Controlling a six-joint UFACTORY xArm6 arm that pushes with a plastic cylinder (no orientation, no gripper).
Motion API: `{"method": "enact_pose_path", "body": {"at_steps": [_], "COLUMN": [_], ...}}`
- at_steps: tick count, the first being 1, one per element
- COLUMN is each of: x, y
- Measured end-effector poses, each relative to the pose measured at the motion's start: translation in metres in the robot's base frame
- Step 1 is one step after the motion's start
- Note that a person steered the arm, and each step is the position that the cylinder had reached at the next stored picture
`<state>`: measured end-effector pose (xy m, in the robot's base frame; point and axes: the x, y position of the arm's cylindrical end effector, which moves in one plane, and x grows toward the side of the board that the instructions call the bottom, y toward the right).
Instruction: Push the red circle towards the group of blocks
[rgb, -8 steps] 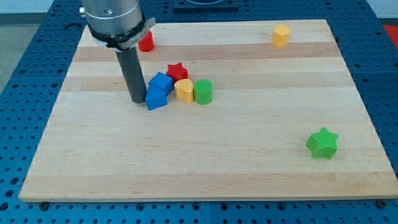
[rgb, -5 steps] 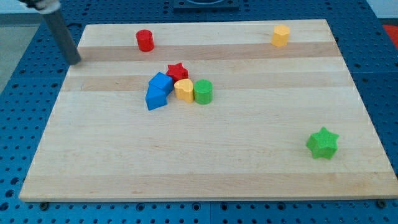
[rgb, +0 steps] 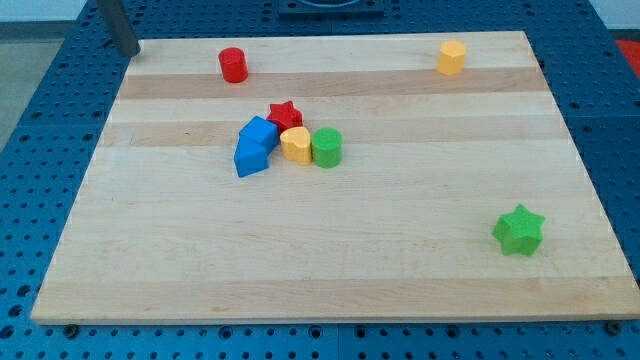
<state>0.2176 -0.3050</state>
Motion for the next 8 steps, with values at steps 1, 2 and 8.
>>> {"method": "enact_pose_path", "body": {"at_steps": [1,2,8], "x": [0.003,0.007,0.078], "y": [0.0,0.0,0.183]}}
